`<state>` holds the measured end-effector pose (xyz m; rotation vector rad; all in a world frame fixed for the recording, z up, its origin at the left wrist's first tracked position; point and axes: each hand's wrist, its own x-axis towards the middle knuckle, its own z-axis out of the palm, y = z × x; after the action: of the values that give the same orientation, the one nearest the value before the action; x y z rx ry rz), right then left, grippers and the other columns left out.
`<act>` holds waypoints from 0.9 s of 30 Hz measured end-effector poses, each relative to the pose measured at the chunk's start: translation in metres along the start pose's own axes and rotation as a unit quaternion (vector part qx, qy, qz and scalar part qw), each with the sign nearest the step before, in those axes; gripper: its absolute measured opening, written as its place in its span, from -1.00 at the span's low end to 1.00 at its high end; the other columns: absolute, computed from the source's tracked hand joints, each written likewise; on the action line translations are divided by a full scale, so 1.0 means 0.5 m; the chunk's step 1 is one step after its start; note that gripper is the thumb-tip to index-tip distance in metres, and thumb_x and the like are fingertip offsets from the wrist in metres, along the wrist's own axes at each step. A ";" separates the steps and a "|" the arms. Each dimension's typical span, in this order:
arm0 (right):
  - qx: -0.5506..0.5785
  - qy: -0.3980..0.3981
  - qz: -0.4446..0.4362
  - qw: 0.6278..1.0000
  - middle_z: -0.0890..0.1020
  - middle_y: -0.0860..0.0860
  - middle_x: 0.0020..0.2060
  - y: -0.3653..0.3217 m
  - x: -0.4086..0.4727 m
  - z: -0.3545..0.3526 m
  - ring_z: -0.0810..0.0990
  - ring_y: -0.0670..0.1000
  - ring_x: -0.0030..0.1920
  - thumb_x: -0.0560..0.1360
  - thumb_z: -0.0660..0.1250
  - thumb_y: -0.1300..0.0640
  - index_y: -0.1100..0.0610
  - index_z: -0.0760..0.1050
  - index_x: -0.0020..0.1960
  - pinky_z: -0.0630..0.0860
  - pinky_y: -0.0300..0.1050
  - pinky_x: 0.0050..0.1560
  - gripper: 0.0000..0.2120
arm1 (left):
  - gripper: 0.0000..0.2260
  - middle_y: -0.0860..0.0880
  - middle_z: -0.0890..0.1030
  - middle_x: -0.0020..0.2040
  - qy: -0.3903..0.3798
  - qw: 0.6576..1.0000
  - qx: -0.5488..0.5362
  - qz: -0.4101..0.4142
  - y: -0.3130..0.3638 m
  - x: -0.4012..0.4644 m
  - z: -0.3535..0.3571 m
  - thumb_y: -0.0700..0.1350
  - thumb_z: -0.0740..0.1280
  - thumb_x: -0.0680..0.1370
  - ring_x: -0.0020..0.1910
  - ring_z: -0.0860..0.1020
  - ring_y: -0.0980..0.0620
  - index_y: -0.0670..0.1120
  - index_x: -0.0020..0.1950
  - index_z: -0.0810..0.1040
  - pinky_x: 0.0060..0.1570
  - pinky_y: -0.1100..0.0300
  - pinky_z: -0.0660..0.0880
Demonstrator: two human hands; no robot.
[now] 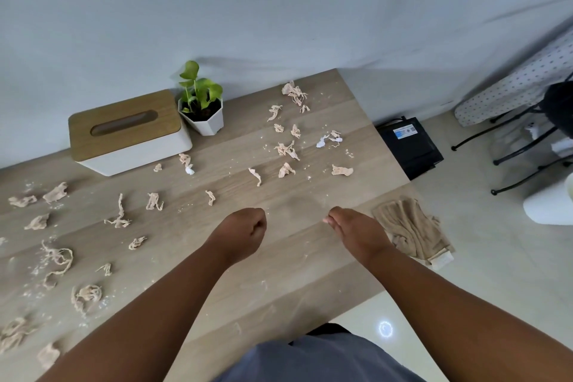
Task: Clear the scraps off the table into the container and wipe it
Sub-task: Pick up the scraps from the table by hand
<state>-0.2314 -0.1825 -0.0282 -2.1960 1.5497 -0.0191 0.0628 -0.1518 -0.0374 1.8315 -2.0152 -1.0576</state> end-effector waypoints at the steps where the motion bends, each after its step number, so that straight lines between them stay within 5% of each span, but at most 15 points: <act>1: -0.014 0.011 -0.006 1.000 0.65 0.05 -0.10 0.008 0.007 -0.008 0.63 0.16 -0.11 0.72 0.15 -0.08 0.14 0.51 0.08 0.54 0.04 -0.16 -0.69 | -0.91 0.09 0.53 -0.26 0.007 1.000 0.002 -0.011 0.002 0.003 0.001 -0.18 0.25 0.50 -0.24 0.48 0.11 -0.01 -0.19 0.46 -0.23 0.12 0.43; 5: -0.048 0.048 -0.022 0.997 0.60 0.04 -0.14 0.041 0.036 -0.035 0.60 0.14 -0.18 0.71 0.15 -0.08 0.12 0.53 0.02 0.49 0.00 -0.27 -0.68 | -0.93 0.12 0.53 -0.27 0.051 0.997 0.027 -0.059 0.014 0.022 0.004 -0.01 0.27 0.48 -0.25 0.50 0.13 0.06 -0.19 0.42 -0.29 0.15 0.44; 12: 0.005 0.028 -0.022 0.999 0.51 0.09 -0.14 0.094 0.092 -0.061 0.52 0.19 -0.17 0.53 0.25 0.24 0.21 0.45 -0.04 0.47 0.05 -0.27 -0.96 | -0.83 0.10 0.52 -0.29 0.108 0.985 0.060 -0.119 0.032 0.075 -0.001 0.12 0.35 0.55 -0.28 0.50 0.16 0.09 -0.11 0.43 -0.30 0.18 0.37; 19: 0.049 0.034 -0.026 0.998 0.55 0.20 0.00 0.127 0.168 -0.059 0.55 0.24 -0.06 0.48 0.23 0.48 0.30 0.52 0.12 0.38 -0.06 -0.15 -0.73 | -0.67 0.01 0.54 0.00 0.138 0.978 0.067 -0.140 0.038 0.121 -0.019 0.06 0.41 0.56 -0.04 0.58 -0.06 -0.02 0.25 0.46 -0.02 0.03 0.53; 24: 0.047 0.053 -0.022 0.997 0.62 0.05 0.00 0.147 0.207 -0.062 0.62 0.17 -0.02 0.58 0.29 0.17 0.13 0.52 0.13 0.50 -0.03 -0.18 -0.86 | -0.56 -0.10 0.55 0.12 0.126 0.975 0.079 -0.164 0.031 0.141 -0.029 0.07 0.40 0.57 0.14 0.58 -0.19 -0.03 0.37 0.40 0.10 -0.05 0.55; 27: 0.012 0.054 -0.042 0.998 0.61 0.03 -0.01 0.159 0.229 -0.063 0.62 0.14 -0.02 0.58 0.34 -0.06 0.10 0.50 0.17 0.57 0.01 -0.19 -0.73 | -0.53 -0.11 0.54 0.14 0.120 0.975 0.085 -0.167 0.025 0.155 -0.032 0.09 0.40 0.56 0.16 0.59 -0.20 -0.01 0.40 0.37 0.12 -0.04 0.54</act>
<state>-0.2685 -0.3176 -0.0568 -2.2733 1.5031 -0.1841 0.0474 -0.2305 -0.0412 2.3216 -1.7450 -0.7075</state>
